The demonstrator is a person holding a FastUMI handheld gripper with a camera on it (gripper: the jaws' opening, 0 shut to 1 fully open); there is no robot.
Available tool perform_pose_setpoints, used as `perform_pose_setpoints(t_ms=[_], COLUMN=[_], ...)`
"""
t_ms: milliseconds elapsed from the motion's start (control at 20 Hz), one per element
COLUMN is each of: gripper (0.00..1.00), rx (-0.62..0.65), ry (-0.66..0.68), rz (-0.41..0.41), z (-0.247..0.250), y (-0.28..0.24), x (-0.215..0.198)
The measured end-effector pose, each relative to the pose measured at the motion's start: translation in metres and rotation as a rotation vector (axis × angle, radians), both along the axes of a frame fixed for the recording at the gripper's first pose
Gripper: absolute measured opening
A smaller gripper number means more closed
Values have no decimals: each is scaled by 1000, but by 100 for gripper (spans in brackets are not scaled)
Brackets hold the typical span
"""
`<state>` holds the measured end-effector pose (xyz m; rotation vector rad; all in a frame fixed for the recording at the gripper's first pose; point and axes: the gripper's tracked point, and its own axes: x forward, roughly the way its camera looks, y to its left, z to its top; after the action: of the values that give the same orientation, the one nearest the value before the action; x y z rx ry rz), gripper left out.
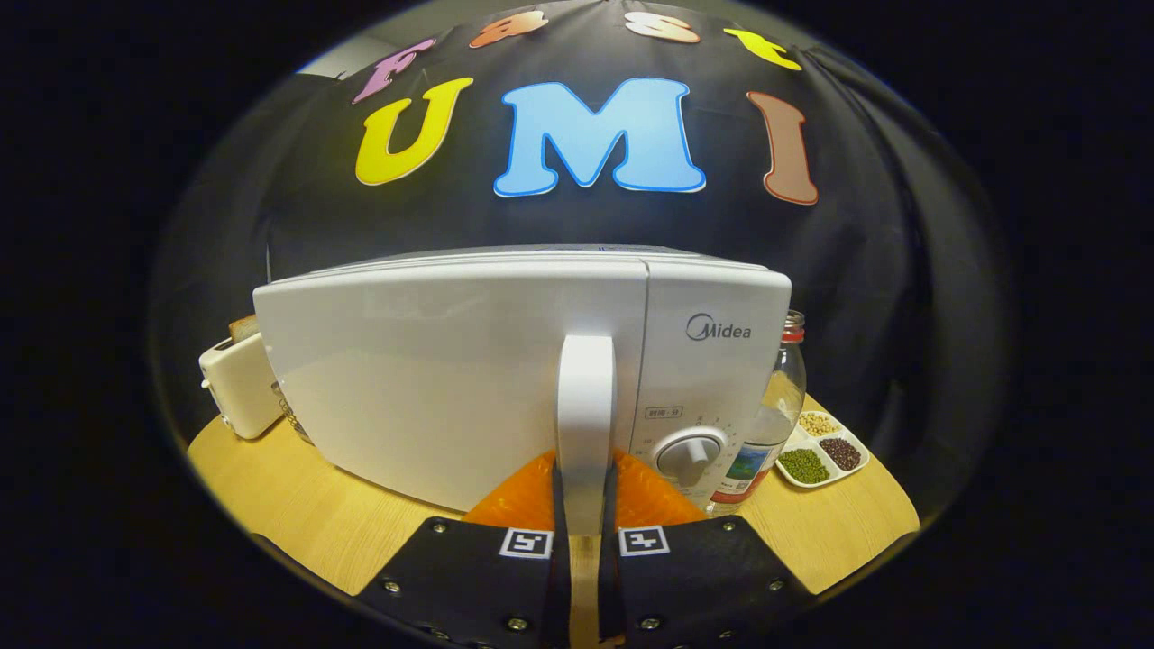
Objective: Open the microwave, put the food inside, and close the microwave door.
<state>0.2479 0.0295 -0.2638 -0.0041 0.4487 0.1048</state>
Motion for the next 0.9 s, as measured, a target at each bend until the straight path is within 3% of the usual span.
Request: perform_pose_setpoints(t_ms=[350, 450, 500, 900], gripper=[12, 12, 6, 7], rx=[-45, -87, -126, -46], ry=[-1, -35, -49, 15], rz=[-14, -4, 7, 3], z=[2, 5, 6, 12], y=[-1, 4, 5, 26], x=[-7, -26, -34, -97])
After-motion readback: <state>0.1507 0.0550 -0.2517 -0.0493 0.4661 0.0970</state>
